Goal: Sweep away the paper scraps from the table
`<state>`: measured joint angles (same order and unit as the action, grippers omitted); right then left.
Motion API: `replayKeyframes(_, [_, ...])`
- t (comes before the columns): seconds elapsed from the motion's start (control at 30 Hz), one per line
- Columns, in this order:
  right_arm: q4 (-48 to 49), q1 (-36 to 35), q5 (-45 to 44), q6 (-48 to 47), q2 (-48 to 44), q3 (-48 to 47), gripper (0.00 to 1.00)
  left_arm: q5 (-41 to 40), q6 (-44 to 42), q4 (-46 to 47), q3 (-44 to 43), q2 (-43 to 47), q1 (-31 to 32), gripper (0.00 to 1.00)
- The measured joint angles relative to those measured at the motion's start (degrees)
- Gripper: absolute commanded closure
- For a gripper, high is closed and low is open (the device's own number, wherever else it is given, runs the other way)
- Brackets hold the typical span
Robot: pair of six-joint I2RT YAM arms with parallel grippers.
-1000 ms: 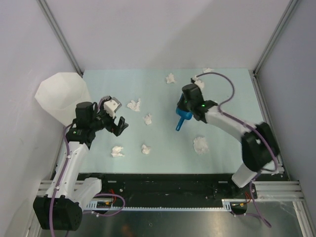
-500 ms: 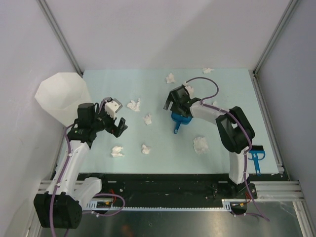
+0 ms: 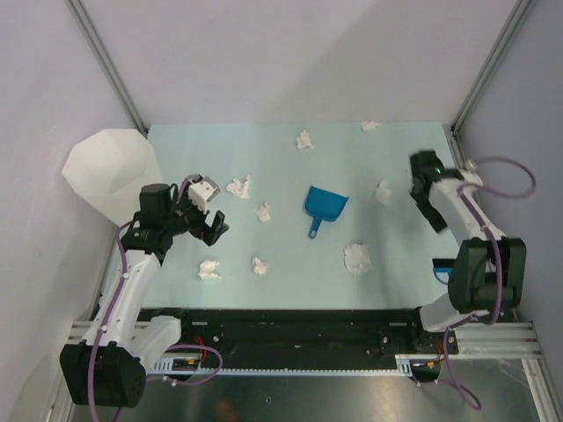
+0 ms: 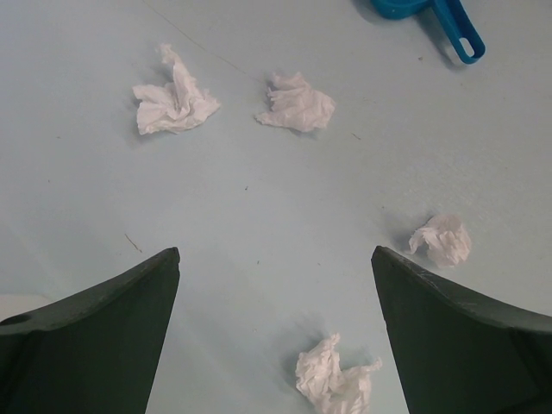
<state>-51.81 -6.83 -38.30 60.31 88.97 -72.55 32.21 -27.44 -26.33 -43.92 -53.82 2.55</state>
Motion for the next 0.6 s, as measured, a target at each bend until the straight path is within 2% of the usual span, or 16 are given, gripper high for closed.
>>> replayKeyframes(0.1, [1.14, 8.50, 2.01, 2.03, -6.49, 14.05, 0.09, -0.07, 0.22, -0.02, 0.00, -0.02, 0.48, 0.03])
replayKeyframes(0.2, [2.84, 14.01, 6.12, 2.71, -19.10, 28.72, 0.14, -0.13, 0.44, -0.17, 0.00, 0.39, 1.11, 0.03])
replayKeyframes(0.3, [5.33, 21.14, 8.50, 2.69, -32.74, 34.88, 0.15, -0.11, 0.44, -0.59, 0.00, 1.51, 1.62, 0.03])
replayKeyframes(0.37, [8.33, 26.29, 10.08, 2.14, -38.10, 36.30, 0.16, -0.13, 0.46, -0.87, 0.00, 2.40, 1.92, 0.03])
replayKeyframes(0.47, [13.20, 34.62, 14.08, -0.24, -40.17, 38.14, 0.19, -0.13, 0.52, -0.96, 0.00, 3.08, 2.29, 0.03])
replayKeyframes(0.6, [19.85, 47.23, 23.74, -4.72, -34.07, 41.27, 0.20, -0.33, 1.05, -1.29, 0.00, 3.15, 2.47, 0.04])
